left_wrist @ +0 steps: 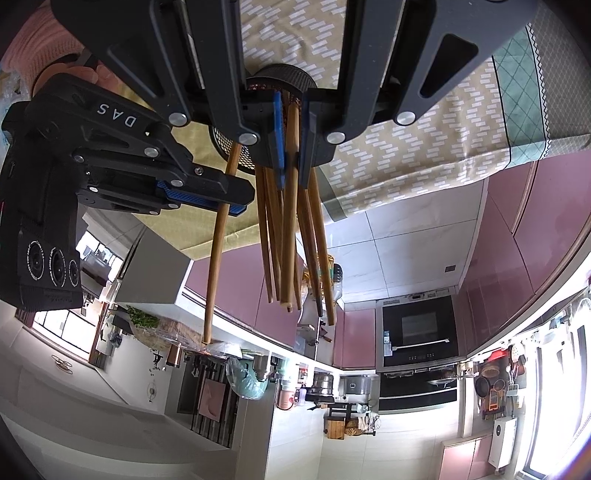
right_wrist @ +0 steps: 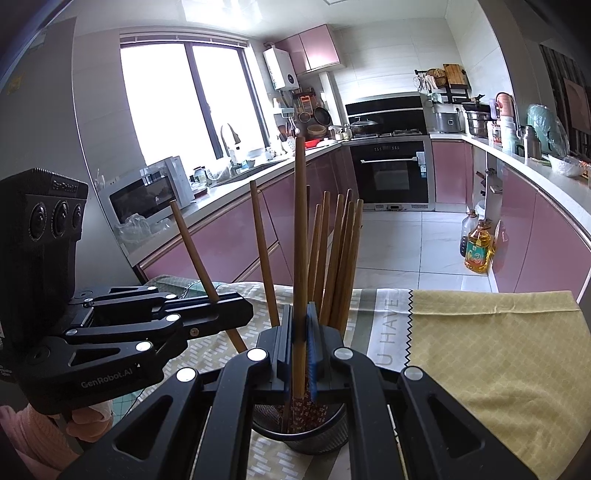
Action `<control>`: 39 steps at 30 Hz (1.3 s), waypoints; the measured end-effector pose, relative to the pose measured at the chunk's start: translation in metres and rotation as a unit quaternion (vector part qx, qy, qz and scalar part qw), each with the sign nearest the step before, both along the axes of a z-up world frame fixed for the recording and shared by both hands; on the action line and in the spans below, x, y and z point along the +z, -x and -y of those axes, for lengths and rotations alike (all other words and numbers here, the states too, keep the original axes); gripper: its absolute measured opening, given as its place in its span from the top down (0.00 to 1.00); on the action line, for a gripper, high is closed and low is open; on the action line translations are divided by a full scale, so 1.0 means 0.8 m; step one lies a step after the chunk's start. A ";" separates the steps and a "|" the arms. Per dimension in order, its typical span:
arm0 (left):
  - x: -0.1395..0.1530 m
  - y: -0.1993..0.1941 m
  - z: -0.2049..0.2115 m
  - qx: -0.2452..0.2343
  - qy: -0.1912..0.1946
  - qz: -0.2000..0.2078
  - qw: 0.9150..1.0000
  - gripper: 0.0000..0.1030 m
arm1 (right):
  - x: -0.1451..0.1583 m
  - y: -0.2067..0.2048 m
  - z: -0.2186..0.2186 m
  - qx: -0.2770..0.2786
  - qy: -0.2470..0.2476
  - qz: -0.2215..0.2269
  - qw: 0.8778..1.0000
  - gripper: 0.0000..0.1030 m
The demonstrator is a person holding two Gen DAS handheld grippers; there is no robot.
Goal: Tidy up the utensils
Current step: 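Open the left gripper to release its chopstick while the right gripper releases too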
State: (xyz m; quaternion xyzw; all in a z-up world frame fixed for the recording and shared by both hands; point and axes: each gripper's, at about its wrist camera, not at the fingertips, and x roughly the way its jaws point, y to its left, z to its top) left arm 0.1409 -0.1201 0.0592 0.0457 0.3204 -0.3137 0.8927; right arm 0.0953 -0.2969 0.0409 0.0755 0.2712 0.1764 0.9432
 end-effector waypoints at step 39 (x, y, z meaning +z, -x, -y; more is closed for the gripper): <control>-0.042 0.080 -0.093 0.109 0.030 0.084 0.990 0.05 | -0.025 0.093 -0.013 -0.047 0.033 0.048 0.997 0.09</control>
